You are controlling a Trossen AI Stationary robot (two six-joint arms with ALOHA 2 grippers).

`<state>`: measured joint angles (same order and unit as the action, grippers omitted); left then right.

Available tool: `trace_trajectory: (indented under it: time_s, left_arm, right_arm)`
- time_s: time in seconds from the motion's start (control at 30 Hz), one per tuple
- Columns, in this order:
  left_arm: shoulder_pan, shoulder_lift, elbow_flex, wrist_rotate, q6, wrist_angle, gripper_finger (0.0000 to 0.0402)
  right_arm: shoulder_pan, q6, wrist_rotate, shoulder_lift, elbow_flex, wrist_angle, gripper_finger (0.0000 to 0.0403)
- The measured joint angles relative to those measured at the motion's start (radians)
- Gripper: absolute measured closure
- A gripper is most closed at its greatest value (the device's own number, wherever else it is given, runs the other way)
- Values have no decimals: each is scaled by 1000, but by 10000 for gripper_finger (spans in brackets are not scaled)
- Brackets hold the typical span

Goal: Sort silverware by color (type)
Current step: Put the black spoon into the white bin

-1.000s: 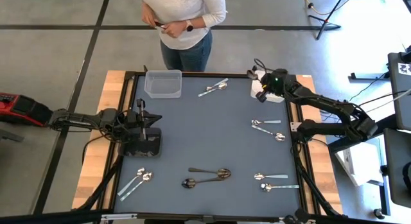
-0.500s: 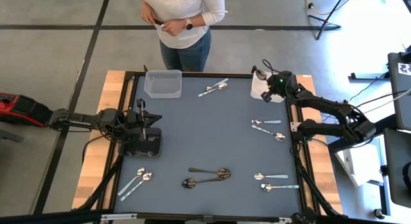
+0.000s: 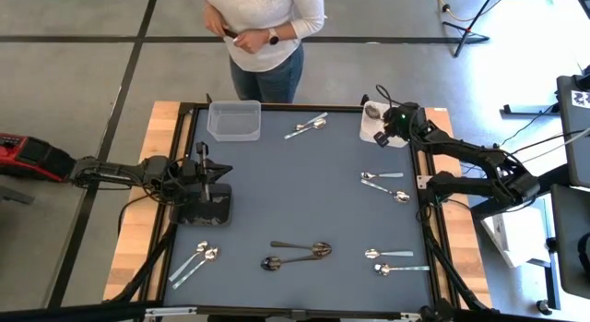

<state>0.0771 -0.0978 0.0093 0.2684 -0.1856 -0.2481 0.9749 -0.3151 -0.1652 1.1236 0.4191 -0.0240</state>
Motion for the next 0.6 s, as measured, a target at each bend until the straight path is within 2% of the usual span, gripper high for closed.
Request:
trace_trajectory:
  time_s: [0.17, 0.3, 0.43, 0.6]
  left_arm:
    - [0, 0, 0, 0, 0, 0, 397]
    - [0, 0, 0, 0, -7, 0, 397]
    - [0, 0, 0, 0, -6, 0, 397]
    - [0, 0, 0, 0, -6, 0, 397]
  right_arm:
    - [0, 8, 7, 0, 35, 31, 281]
    - [-38, 18, 103, 0, 73, 63, 261]
    - [-150, 23, 131, 0, 108, 82, 258]
    - [-351, 23, 132, 0, 149, 78, 258]
